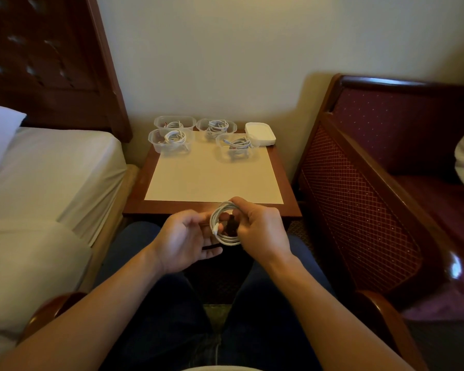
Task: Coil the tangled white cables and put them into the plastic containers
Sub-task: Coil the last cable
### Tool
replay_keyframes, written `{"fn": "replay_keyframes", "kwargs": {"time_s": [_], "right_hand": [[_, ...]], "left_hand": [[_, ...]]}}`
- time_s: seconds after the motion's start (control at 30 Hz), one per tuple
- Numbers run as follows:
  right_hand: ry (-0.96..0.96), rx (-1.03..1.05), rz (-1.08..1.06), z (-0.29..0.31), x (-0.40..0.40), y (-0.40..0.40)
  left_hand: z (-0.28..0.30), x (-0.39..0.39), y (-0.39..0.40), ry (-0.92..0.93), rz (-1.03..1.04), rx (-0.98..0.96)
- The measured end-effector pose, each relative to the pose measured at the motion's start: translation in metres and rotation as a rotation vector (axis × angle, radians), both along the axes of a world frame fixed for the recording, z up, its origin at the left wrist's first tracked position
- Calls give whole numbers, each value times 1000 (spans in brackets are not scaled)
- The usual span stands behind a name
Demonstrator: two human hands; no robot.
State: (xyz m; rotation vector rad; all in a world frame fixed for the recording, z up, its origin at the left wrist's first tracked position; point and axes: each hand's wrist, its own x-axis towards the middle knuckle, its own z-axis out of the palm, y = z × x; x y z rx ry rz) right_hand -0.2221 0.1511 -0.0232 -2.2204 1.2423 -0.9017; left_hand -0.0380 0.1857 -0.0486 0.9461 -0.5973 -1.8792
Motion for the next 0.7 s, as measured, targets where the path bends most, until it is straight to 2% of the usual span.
{"fn": "replay_keyframes", "kwargs": {"time_s": [0.03,0.07,0.2,0.3,0.43,0.6,0.7], "right_hand": [[21,-19,16,-1,1,1],[36,-34,30,-1,2,1],[68,-20,38,-2,0,-2],[41,-13,3,-1,-5,-7],[58,-20,-11,-1,-7,-9],[29,71,78,-5,-10,-17],[33,80,102,-6,-10,-18]], "left_hand": [[0,1,0,-6,-15,-2],[1,-1,0,-91,-32,-36],[12,-8,-7,-737,2,-283],[19,-4,-11,-1104,24,-462],[31,-4,-10,-1367,-51,-639],[40,1,-9,-2035,-210,-768],[36,-11,-8,-2149,-278,-703]]}}
